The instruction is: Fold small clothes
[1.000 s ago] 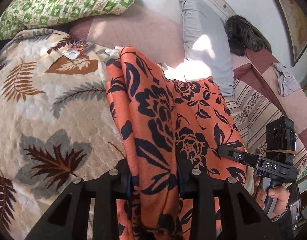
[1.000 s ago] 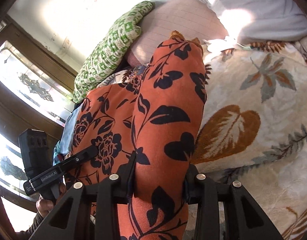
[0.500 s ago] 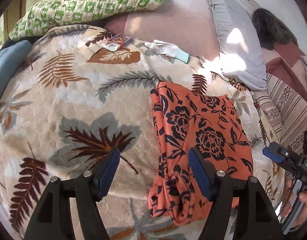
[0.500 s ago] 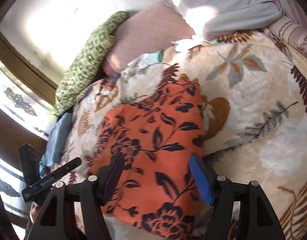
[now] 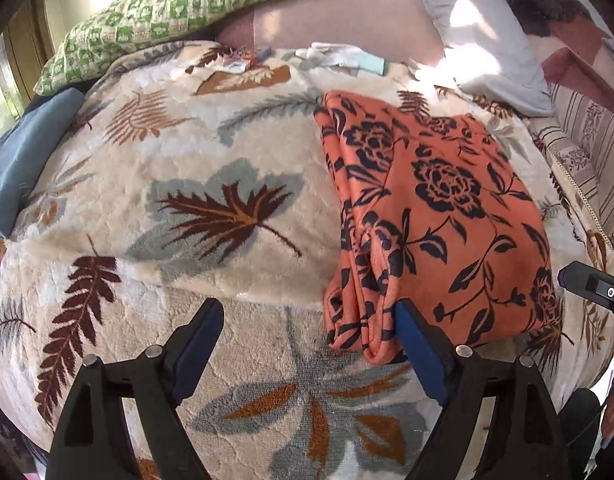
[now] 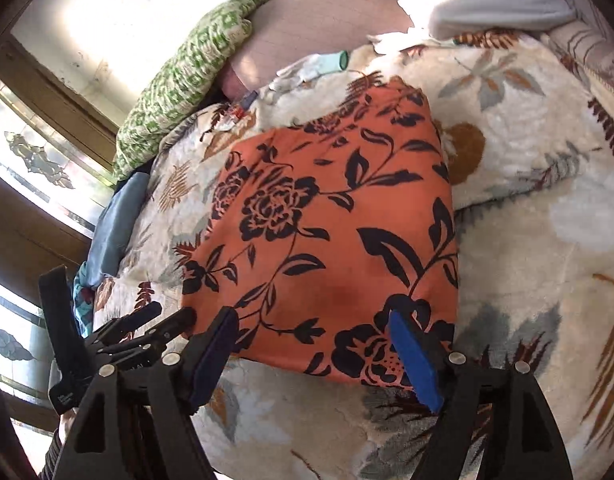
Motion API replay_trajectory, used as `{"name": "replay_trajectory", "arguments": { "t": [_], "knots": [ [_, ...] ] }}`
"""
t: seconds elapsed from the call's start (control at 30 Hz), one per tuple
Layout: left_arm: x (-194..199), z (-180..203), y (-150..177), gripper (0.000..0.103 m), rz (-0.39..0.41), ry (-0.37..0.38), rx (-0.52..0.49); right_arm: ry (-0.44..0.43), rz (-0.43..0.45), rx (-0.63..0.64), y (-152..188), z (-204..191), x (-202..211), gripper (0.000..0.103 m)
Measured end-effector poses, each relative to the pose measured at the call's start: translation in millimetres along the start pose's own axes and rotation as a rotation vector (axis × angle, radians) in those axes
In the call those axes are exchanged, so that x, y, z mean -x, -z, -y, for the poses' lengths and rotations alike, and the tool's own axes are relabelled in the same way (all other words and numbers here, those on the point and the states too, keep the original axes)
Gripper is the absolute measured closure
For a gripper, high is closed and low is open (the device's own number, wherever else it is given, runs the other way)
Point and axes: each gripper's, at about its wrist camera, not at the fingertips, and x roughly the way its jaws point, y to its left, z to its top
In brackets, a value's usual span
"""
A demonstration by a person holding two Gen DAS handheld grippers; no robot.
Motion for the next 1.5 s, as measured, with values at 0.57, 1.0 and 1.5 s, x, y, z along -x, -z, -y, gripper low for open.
{"name": "replay_trajectory", "arguments": {
  "t": [0.57,1.0,1.5],
  "knots": [
    [48.6,-0.4,5.0,0.014,0.097,-0.076,-0.015,0.076,0.061,0.014,15.5,2.6,27.4,0.023],
    [85.4,-9.1,37.1,0.014,0.134,-0.063,0.041,0.107,0.104,-0.004,52.3,3.0,61.2,0.023],
    [112.8,20.9,38.0,0.014,0.155,-0.081,0.03,0.269,0.162,0.13,67.9,-27.3,83.6,0.023]
  ]
}}
